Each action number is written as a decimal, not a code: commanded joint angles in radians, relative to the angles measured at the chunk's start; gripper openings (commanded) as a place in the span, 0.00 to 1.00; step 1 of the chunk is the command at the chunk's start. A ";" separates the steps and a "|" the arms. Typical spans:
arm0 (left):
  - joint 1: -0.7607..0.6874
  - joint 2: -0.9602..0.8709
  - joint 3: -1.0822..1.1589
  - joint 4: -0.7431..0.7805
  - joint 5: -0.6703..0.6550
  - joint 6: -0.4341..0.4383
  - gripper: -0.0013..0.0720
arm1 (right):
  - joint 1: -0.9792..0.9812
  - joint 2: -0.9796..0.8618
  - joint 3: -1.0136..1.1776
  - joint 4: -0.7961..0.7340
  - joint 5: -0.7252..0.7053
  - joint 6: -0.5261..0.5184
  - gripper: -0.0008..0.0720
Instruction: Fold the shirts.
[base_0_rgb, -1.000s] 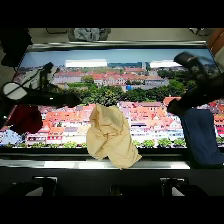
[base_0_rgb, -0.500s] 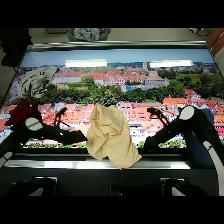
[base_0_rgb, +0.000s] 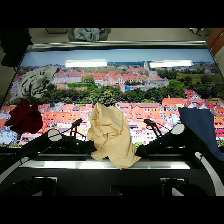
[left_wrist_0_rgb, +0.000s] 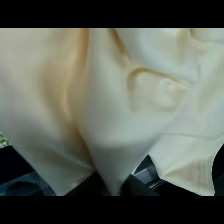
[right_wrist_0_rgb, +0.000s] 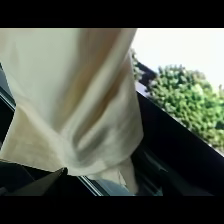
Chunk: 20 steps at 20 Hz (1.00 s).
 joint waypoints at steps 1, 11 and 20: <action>-0.012 -0.012 -0.003 -0.013 0.018 0.001 0.06 | 0.114 -0.021 -0.025 0.034 -0.123 0.029 0.98; 0.172 0.192 0.337 0.399 -0.219 -0.003 0.05 | 0.093 0.100 0.272 -0.304 -0.135 0.135 0.08; 0.605 0.429 1.152 0.429 -0.266 -0.047 0.05 | -0.179 0.455 0.984 -0.470 -0.119 0.130 0.08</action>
